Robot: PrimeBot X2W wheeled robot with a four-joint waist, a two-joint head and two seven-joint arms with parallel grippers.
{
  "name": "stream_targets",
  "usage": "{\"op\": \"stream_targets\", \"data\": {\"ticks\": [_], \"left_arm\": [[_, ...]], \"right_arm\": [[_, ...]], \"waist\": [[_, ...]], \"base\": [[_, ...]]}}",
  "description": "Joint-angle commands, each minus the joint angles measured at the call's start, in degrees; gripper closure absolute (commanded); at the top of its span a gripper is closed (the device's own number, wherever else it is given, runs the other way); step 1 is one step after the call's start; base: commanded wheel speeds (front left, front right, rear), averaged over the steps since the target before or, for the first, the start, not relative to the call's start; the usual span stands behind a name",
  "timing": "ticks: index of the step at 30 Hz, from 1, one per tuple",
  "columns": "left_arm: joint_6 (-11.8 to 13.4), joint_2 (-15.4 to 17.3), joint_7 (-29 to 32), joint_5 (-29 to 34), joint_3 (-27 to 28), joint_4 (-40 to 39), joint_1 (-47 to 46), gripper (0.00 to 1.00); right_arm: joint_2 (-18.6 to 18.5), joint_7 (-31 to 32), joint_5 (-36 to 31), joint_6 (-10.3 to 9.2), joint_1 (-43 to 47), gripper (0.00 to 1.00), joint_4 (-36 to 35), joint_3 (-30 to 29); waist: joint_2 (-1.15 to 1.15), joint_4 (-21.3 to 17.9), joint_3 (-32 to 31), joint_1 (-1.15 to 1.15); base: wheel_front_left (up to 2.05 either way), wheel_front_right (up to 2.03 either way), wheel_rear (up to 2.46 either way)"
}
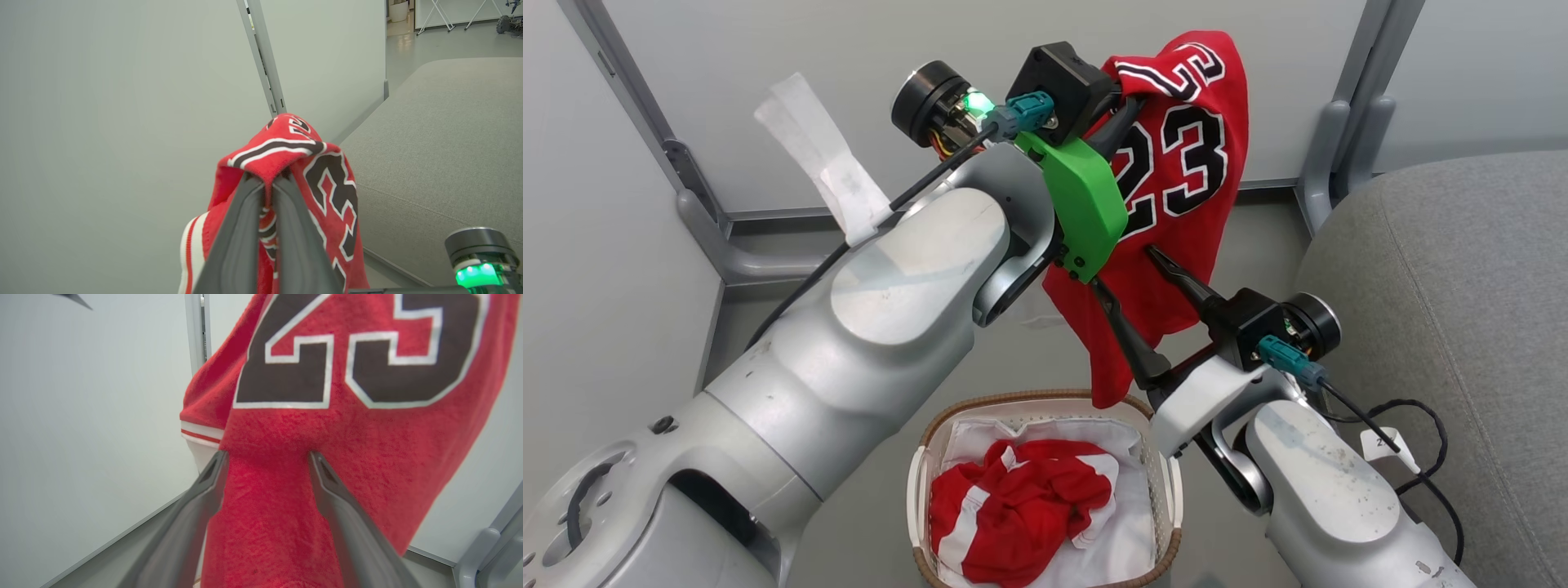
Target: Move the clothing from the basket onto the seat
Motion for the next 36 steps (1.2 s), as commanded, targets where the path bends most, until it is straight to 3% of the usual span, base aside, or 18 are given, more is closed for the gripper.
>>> {"op": "stream_targets", "data": {"ticks": [1, 8, 19, 20, 21, 22, 23, 36], "left_arm": [[0.55, 0.07, 0.16, -0.28, -0.03, -0.27, -0.49, 1.00], [1.17, -0.26, 0.71, -0.53, -0.39, -2.03, -0.49, 1.00], [1.72, -0.22, 2.32, -1.32, -1.17, -6.26, 0.34, 1.00], [1.81, -0.03, 2.52, -1.42, -1.17, -6.55, 0.43, 1.00], [2.00, 0.25, 2.65, -1.50, -1.19, -6.81, 0.57, 1.00], [2.06, 0.53, 2.61, -1.49, -1.16, -6.95, 0.68, 1.00], [2.22, 0.79, 2.76, -1.53, -1.07, -7.10, 0.82, 1.00], [3.71, 5.03, 1.71, -3.45, 0.93, -5.25, 2.89, 1.00]], "right_arm": [[-0.23, -0.10, 0.62, -0.05, -0.79, 0.00, -0.50, 0.50], [-0.24, -0.10, 1.28, -0.06, -1.15, 0.00, 1.10, 1.42], [-0.21, -0.10, -2.73, -0.05, -6.21, 0.00, 8.50, -6.73], [-0.23, -0.10, -3.19, -0.06, -6.52, 0.05, 8.54, -7.41], [-0.24, -0.10, -3.74, -0.06, -6.78, 0.51, 8.70, -8.23], [-0.24, -0.10, -4.05, -0.06, -6.84, 0.67, 8.88, -8.78], [-0.23, -0.10, -4.43, -0.05, -6.96, 1.00, 8.96, -9.46], [-0.22, -0.10, -4.38, -0.06, -5.77, 1.00, 6.52, -10.48]], "waist": [[0.00, 0.02, 0.00, 0.00], [0.00, 0.51, 0.11, 0.00], [0.00, 2.40, 0.25, 0.00], [0.00, 2.45, 0.29, 0.00], [0.00, 2.48, 0.33, 0.00], [0.00, 2.47, 0.36, 0.00], [0.00, 2.42, 0.39, 0.00], [0.00, -0.16, 0.94, 0.00]], "base": [[0.00, 0.00, 0.00], [0.00, 0.00, 0.00], [0.00, 0.00, 0.00], [0.00, 0.00, 0.00], [0.00, 0.00, 0.00], [0.00, 0.00, 0.00], [0.00, 0.00, 0.00], [0.00, 0.00, 0.00]]}}
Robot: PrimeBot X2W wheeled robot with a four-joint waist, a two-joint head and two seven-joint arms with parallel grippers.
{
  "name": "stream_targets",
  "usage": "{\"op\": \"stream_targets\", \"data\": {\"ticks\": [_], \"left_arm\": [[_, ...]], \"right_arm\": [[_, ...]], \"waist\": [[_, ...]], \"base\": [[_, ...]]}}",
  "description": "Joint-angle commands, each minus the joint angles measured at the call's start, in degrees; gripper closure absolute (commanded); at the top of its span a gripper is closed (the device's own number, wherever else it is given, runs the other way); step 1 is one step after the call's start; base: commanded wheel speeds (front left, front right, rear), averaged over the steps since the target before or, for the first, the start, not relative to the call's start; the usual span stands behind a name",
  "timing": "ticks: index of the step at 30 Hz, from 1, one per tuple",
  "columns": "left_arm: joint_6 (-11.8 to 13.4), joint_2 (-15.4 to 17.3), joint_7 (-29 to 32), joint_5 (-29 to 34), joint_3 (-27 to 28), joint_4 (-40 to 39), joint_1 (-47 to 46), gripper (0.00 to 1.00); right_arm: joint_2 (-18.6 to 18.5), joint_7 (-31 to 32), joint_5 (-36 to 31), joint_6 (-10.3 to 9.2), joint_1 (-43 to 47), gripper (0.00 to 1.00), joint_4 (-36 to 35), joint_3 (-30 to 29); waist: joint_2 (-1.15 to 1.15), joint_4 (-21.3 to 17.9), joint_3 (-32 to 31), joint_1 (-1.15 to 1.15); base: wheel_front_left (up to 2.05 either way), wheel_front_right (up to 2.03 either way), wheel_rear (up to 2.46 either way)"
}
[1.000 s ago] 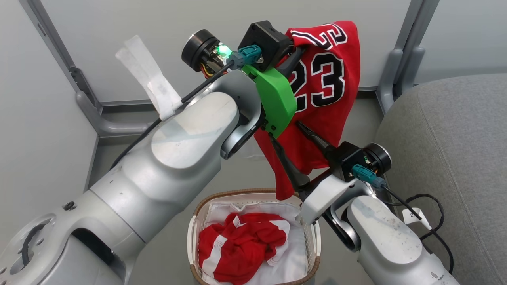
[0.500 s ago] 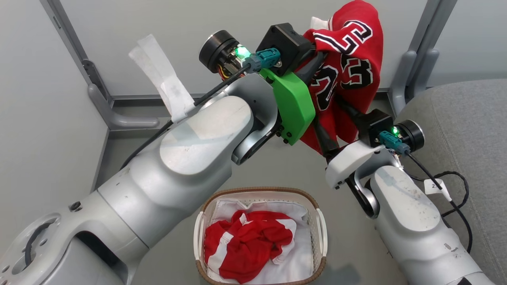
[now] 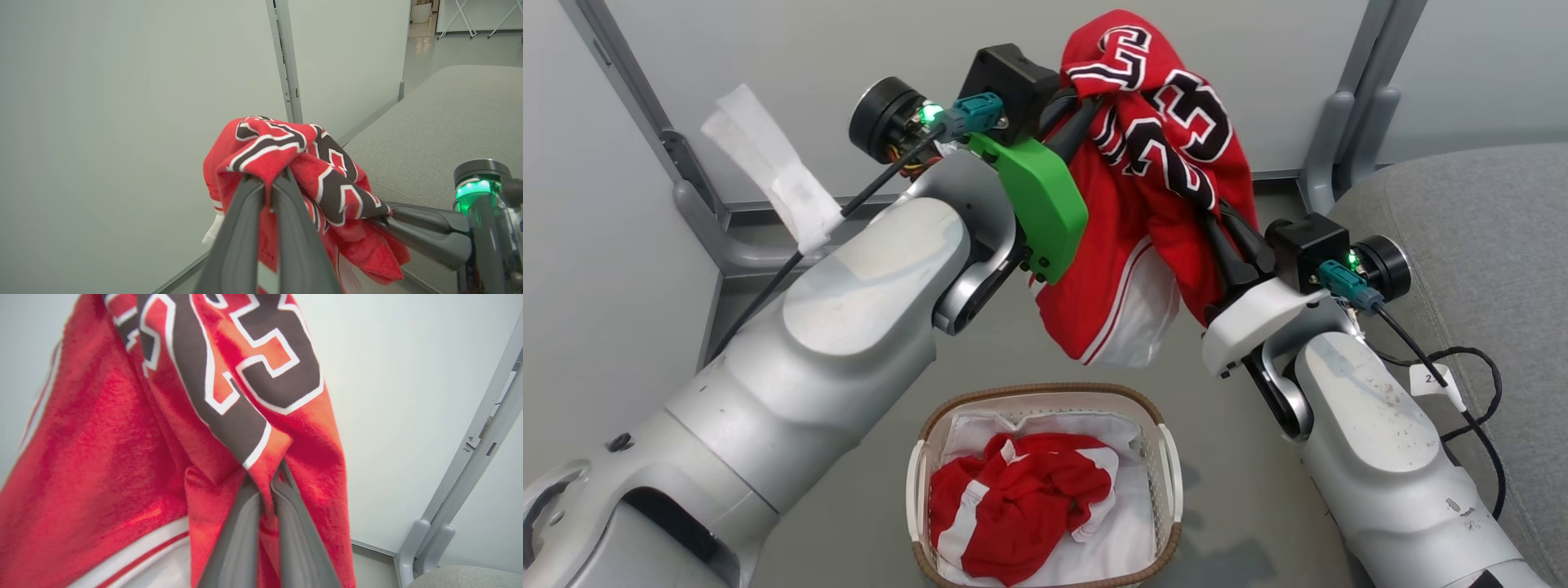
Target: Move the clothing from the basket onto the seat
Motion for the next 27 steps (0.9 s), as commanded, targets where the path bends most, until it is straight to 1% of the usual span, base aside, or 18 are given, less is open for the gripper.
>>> {"op": "stream_targets", "data": {"ticks": [1, 5, 6, 7, 8, 14, 18, 27], "left_arm": [[0.12, 0.50, -0.44, -0.74, 0.24, 0.45, 1.11, 1.00], [0.14, 1.56, -2.14, -1.59, 1.36, 1.56, 2.19, 1.00], [0.03, 1.68, -2.78, -1.65, 1.57, 1.77, 2.52, 0.84], [-0.16, 1.87, -3.35, -1.81, 1.67, 1.93, 2.87, 0.45], [-0.44, 2.16, -4.00, -2.09, 1.80, 2.11, 3.46, 0.00], [-1.12, 4.44, -9.52, -1.07, 2.14, 2.78, 6.88, 0.00], [-0.98, 5.66, -11.66, -1.26, 2.49, 3.38, 9.78, 0.00], [-1.48, 6.16, -13.89, 0.02, 3.55, 1.08, 16.85, 0.00]], "right_arm": [[-0.21, -0.10, 0.29, -0.06, 0.77, 1.00, -0.39, -0.21], [-0.22, -0.10, 0.21, -0.06, 0.72, 1.00, -0.75, -0.64], [-0.22, -0.10, 0.22, -0.06, 0.70, 1.00, -0.77, -0.75], [-0.23, -0.10, 0.17, -0.06, 0.67, 1.00, -0.80, -0.92], [-0.23, -0.10, 0.06, -0.06, 0.62, 1.00, -0.80, -1.16], [-0.22, -0.10, -2.36, -0.06, 0.23, 1.00, -0.74, -3.84], [-0.25, -0.11, -4.25, -0.06, 0.17, 1.00, -0.33, -5.98], [-0.24, -0.11, -8.33, -0.06, 1.28, 1.00, -2.33, -12.77]], "waist": [[0.00, -0.41, 0.04, 0.00], [0.00, -0.99, -0.04, 0.00], [0.00, -1.08, -0.04, 0.00], [0.00, -1.17, -0.04, 0.00], [0.00, -1.29, -0.05, 0.00], [0.00, -2.36, 0.04, 0.00], [0.00, -3.64, 0.39, 0.00], [0.00, -7.54, 1.86, 0.00]], "base": [[0.00, 0.00, 0.00], [0.00, 0.00, 0.00], [0.00, 0.00, 0.00], [0.00, 0.00, 0.00], [0.00, 0.00, 0.00], [0.00, 0.00, 0.00], [0.00, 0.00, 0.00], [0.00, 0.00, 0.00]]}}
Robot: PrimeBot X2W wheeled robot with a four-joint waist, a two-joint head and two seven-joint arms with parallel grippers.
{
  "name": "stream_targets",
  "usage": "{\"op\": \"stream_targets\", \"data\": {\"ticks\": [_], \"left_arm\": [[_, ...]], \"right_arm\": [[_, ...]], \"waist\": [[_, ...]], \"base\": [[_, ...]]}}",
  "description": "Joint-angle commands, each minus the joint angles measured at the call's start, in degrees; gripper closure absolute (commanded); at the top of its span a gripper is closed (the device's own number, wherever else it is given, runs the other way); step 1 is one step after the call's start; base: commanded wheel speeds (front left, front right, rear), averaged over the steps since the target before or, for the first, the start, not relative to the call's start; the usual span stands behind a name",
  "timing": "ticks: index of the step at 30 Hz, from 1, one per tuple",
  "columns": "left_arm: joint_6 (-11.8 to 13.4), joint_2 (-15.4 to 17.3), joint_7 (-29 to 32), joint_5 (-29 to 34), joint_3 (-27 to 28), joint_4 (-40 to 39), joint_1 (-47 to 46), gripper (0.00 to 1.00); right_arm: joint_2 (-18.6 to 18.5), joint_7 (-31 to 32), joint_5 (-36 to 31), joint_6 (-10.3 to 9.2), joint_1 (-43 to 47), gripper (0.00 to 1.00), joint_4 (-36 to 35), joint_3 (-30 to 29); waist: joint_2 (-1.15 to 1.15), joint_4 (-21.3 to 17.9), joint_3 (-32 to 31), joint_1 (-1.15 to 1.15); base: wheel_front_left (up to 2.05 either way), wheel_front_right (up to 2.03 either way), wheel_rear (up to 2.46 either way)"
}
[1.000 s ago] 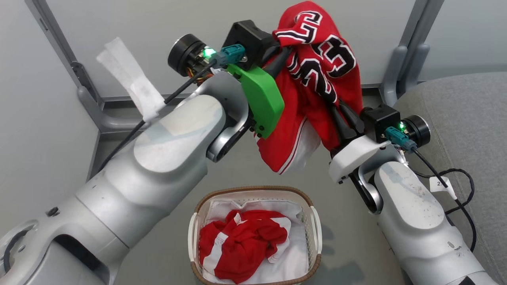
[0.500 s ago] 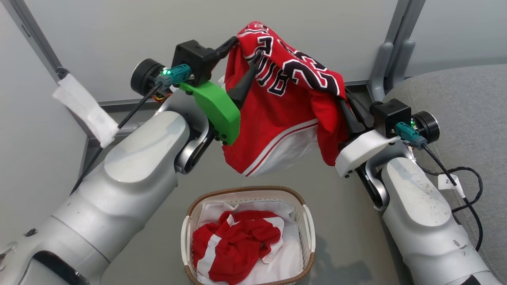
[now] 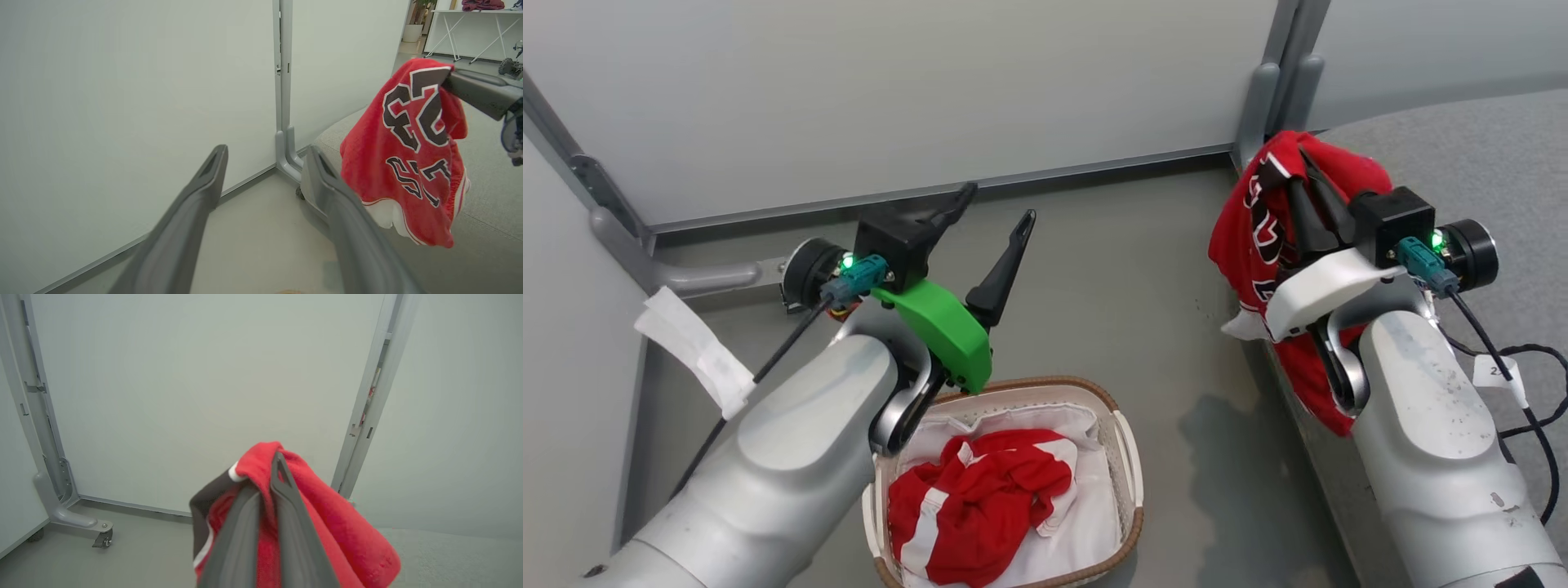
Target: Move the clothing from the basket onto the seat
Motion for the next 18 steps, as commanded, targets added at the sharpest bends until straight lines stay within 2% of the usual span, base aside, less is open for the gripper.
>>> {"op": "stream_targets", "data": {"ticks": [1, 9, 18], "left_arm": [[-0.08, 0.17, -0.42, 0.70, -0.05, -0.48, 1.53, 0.00], [-0.42, -0.44, -0.44, 2.18, 1.01, -2.92, 6.42, 0.00], [-0.55, -1.34, -0.45, 4.15, 2.34, -4.34, 9.05, 0.00]], "right_arm": [[-0.27, -0.12, -0.77, -0.06, 1.04, 1.00, -0.83, -1.05], [-0.26, -0.12, -0.24, -0.06, 1.94, 1.00, -4.54, -4.13], [-0.26, -0.12, 0.33, -0.06, 2.48, 1.00, -7.11, -3.48]], "waist": [[0.00, -1.80, 0.83, 0.00], [0.00, -7.22, 2.27, 0.00], [0.00, -14.86, 4.20, 0.00]], "base": [[0.00, 0.00, 0.00], [0.00, 0.00, 0.00], [0.00, 0.00, 0.00]]}}
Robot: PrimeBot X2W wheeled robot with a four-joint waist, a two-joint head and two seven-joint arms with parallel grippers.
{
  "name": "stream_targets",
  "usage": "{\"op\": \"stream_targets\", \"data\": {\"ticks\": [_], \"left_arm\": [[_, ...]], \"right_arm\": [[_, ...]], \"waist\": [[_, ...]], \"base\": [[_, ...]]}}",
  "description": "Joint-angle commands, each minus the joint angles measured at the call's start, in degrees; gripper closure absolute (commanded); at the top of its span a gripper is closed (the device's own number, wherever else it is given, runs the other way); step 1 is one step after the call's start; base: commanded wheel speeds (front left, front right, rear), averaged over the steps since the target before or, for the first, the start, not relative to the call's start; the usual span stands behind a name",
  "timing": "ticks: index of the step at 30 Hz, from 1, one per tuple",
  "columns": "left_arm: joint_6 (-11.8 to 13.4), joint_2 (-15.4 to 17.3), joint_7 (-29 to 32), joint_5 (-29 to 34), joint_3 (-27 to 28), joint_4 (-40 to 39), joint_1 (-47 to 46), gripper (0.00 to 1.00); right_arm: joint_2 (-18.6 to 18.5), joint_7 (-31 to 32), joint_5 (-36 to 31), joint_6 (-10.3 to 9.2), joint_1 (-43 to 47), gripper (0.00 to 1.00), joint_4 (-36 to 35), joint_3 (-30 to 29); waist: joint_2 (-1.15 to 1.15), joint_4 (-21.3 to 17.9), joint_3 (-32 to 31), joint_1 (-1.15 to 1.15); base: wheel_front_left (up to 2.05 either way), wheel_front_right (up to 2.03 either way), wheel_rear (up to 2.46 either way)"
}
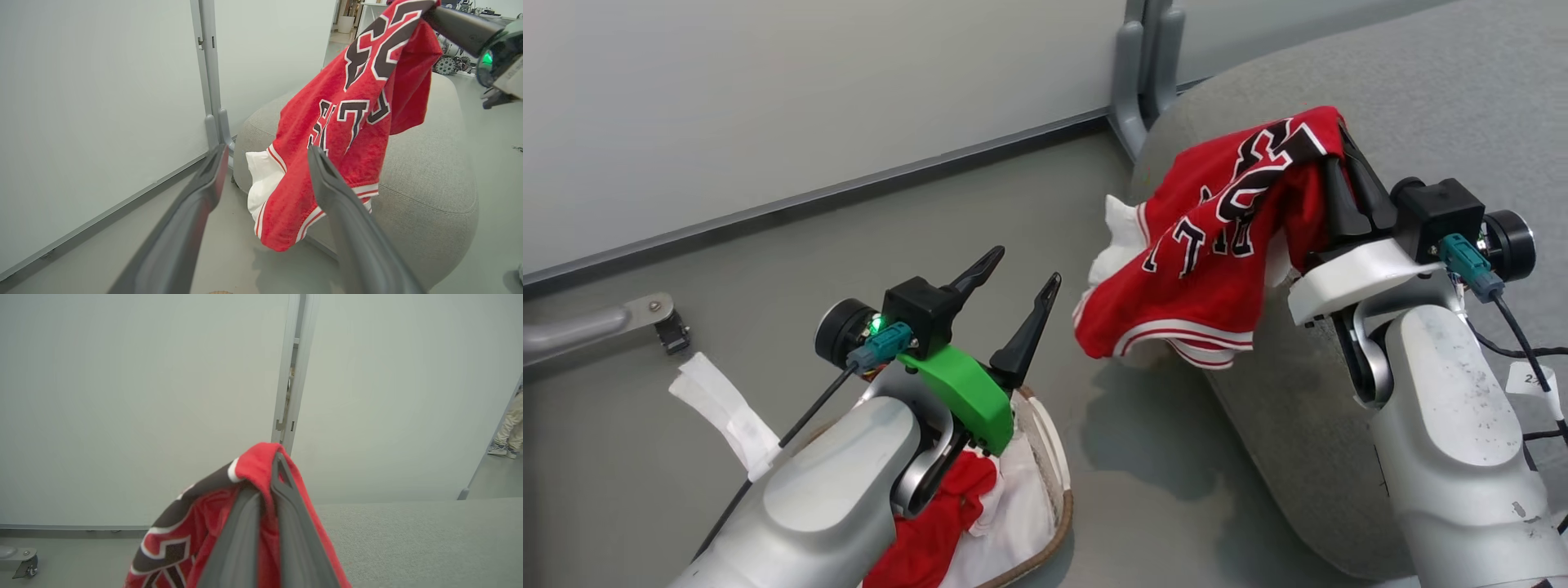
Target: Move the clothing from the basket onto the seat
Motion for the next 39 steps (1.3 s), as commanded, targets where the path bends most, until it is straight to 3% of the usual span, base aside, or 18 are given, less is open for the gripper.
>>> {"op": "stream_targets", "data": {"ticks": [1, 10, 18, 29, 39], "left_arm": [[-0.03, -0.14, -0.20, 0.52, 0.35, -0.44, 0.91, 0.00], [-0.56, -0.31, -0.20, 2.44, 0.36, -1.22, 1.39, 0.00], [-0.79, -0.31, -0.20, 2.91, -0.14, -0.99, 1.29, 0.00], [-0.33, -0.03, 0.23, 3.64, -0.51, -2.11, -0.97, 0.00], [0.72, 0.84, 0.71, 5.00, -0.28, -5.71, -3.71, 0.00]], "right_arm": [[-0.19, -0.12, 0.09, -0.06, 0.86, 1.00, -0.54, -0.06], [-0.16, -0.12, -0.33, -0.06, 2.10, 1.00, -2.84, -2.13], [-0.15, -0.12, 0.67, -0.06, 3.12, 1.00, -4.02, -3.16], [-0.17, -0.12, 0.64, -0.06, 0.85, 1.00, -3.25, -5.40], [-0.26, 2.03, -5.01, -0.06, -15.20, 1.00, 2.85, -10.00]], "waist": [[0.00, -4.40, 1.70, 0.00], [0.00, -11.66, 4.03, 0.00], [0.00, -14.83, 5.41, 0.00], [0.00, -13.04, 8.21, 0.00], [0.00, -8.05, 14.48, 0.00]], "base": [[0.00, 0.00, 0.00], [0.00, 0.00, 0.00], [0.00, 0.00, 0.00], [0.00, 0.00, 0.00], [0.00, 0.00, 0.00]]}}
